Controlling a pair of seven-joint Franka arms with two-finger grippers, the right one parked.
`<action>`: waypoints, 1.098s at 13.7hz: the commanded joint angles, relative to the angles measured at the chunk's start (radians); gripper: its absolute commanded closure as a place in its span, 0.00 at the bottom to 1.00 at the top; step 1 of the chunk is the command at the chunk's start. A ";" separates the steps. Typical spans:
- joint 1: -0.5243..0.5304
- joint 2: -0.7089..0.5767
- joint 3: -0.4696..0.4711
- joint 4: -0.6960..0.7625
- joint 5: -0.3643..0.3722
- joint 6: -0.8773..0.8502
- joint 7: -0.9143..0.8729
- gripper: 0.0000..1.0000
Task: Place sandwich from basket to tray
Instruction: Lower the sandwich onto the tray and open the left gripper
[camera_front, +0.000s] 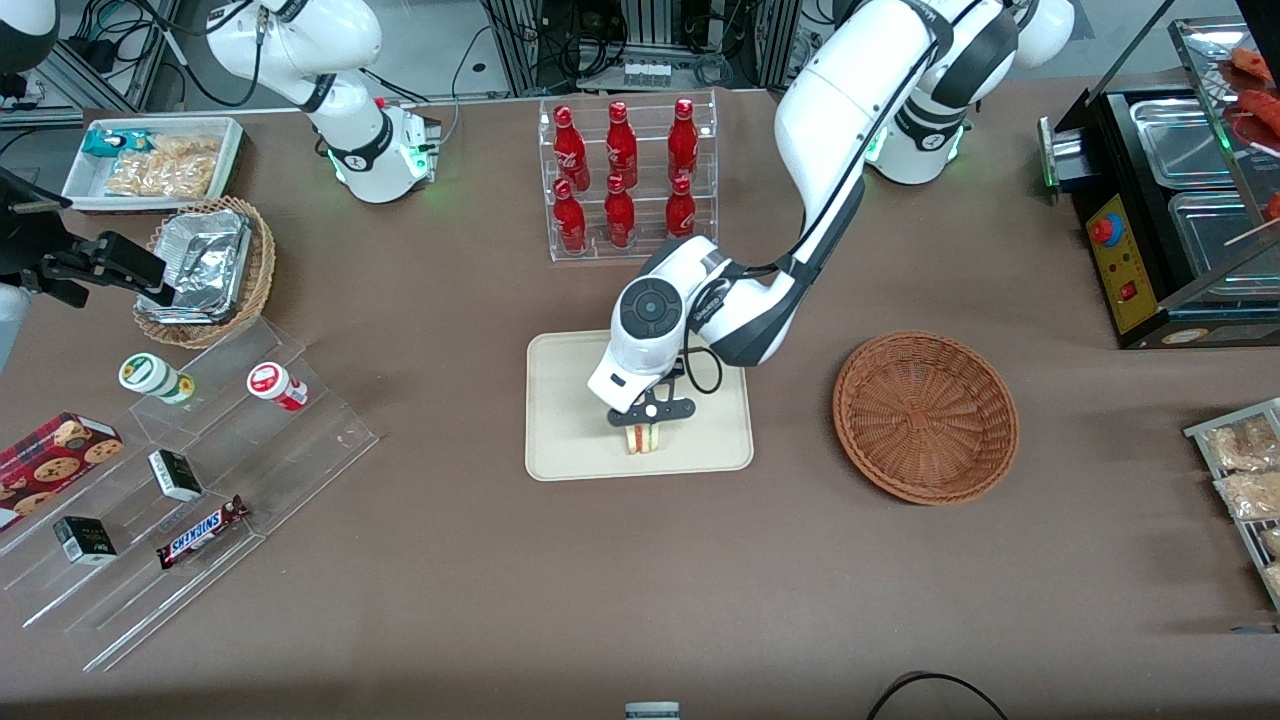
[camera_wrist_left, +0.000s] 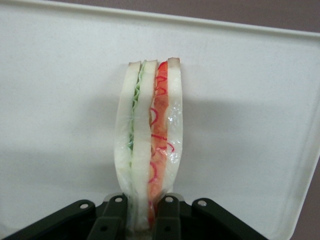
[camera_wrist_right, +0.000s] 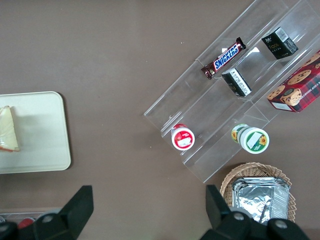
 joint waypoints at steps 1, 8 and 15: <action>-0.007 0.013 0.003 0.032 -0.013 -0.004 -0.030 0.05; -0.001 -0.074 0.006 0.037 -0.005 -0.069 -0.054 0.00; 0.005 -0.220 0.063 0.025 0.022 -0.270 -0.021 0.00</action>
